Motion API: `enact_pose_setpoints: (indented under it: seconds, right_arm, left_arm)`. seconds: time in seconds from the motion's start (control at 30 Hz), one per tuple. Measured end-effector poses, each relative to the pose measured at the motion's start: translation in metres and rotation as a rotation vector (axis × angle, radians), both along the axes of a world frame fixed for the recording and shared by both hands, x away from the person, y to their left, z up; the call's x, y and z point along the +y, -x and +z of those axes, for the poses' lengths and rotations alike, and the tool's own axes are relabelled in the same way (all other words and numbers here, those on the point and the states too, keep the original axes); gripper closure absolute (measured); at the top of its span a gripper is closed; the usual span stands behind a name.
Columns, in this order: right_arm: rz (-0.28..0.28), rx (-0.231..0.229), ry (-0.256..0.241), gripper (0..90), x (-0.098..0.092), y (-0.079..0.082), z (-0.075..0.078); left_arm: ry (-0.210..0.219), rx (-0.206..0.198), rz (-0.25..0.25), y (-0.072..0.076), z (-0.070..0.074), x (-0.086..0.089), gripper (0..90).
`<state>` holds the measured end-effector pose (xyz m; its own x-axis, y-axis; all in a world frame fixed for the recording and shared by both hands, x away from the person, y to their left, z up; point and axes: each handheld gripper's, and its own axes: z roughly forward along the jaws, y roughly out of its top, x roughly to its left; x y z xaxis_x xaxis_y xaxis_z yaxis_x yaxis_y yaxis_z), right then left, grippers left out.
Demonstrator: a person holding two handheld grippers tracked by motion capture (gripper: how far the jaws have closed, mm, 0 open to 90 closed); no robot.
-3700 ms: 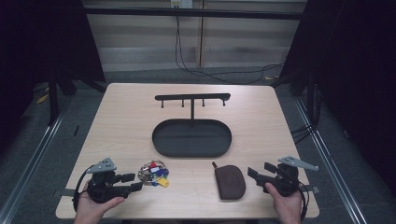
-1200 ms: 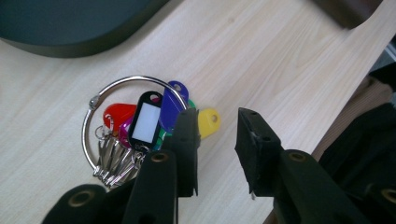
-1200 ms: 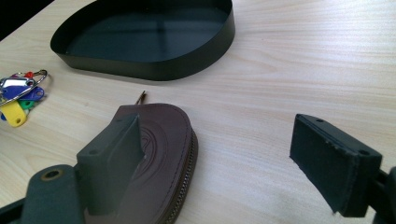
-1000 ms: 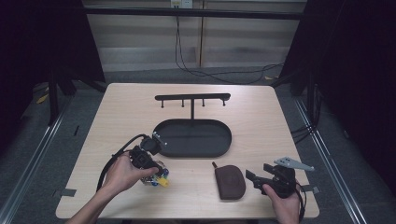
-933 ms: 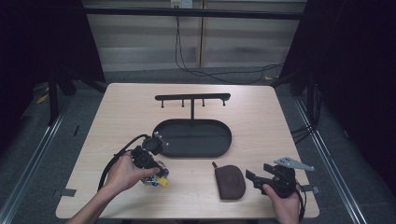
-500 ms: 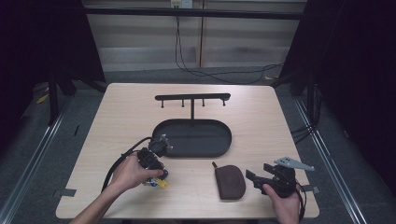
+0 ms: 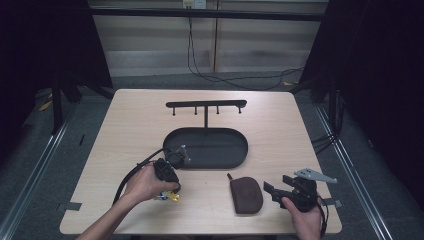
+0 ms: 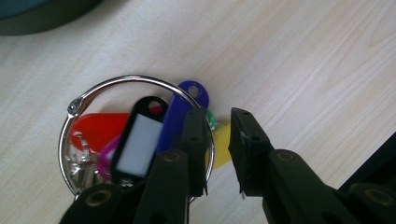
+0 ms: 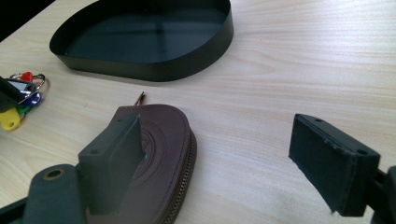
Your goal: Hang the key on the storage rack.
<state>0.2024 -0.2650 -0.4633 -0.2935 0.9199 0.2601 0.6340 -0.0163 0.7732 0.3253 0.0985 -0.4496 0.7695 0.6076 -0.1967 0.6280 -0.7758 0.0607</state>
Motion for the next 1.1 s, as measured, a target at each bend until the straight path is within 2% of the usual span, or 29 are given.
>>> enact_pose_setpoints:
  seconds: [0.07,0.13,0.2,0.27,0.33,0.5,0.53,0.6,0.73,0.8,0.83,0.87,0.9,1.03,1.1]
  right_arm:
    - [0.0,0.0,-0.001,17.7,0.0,0.0,0.0]
    - [-0.001,0.0,-0.002,17.7,0.0,0.0,0.0]
    - [0.0,-0.001,-0.002,17.7,0.0,0.0,0.0]
    - [0.0,0.002,-0.001,17.7,0.0,0.0,0.0]
    - [-0.001,0.0,-0.003,17.7,0.0,0.0,0.0]
    - [-0.002,0.005,-0.005,17.7,0.0,-0.001,0.0]
    - [-0.001,0.003,-0.006,17.7,0.0,-0.001,0.0]
    - [-0.001,0.003,-0.006,17.7,0.0,-0.001,0.0]
    - [-0.004,0.004,-0.005,18.0,0.0,-0.001,0.0]
    - [-0.003,0.007,-0.004,18.0,0.0,-0.001,-0.001]
    - [-0.003,0.008,-0.004,18.1,0.0,-0.001,-0.001]
    - [-0.003,0.008,-0.004,18.1,0.0,-0.001,-0.001]
    - [-0.003,0.008,-0.003,18.1,0.0,-0.001,-0.001]
    - [-0.004,0.01,-0.004,18.1,0.0,-0.002,-0.001]
    - [-0.004,0.009,-0.005,18.1,0.0,-0.001,-0.001]
  left_arm:
    - [-0.017,-0.008,-0.017,0.002,-0.001,-0.003,75.1]
    - [-0.032,-0.039,-0.026,0.007,-0.002,-0.008,74.8]
    - [-0.047,-0.05,-0.047,0.01,-0.003,-0.012,75.4]
    - [-0.054,-0.028,-0.059,0.012,-0.006,-0.015,77.1]
    - [-0.043,-0.042,-0.046,0.014,-0.007,-0.017,77.7]
    - [-0.024,-0.006,-0.058,0.014,-0.01,-0.018,80.4]
    - [-0.034,-0.002,-0.069,0.015,-0.012,-0.019,81.8]
    - [-0.041,-0.016,-0.077,0.016,-0.011,-0.02,82.6]
    - [-0.053,-0.032,-0.083,0.02,-0.011,-0.024,77.5]
    - [-0.074,-0.051,-0.098,0.024,-0.01,-0.027,76.5]
    - [-0.097,-0.085,-0.112,0.027,-0.01,-0.029,78.9]
    - [-0.097,-0.085,-0.112,0.027,-0.01,-0.029,81.3]
    - [-0.108,-0.108,-0.119,0.028,-0.01,-0.03,81.8]
    - [-0.115,-0.119,-0.129,0.029,-0.011,-0.031,84.1]
    - [-0.118,-0.111,-0.139,0.028,-0.01,-0.031,88.4]
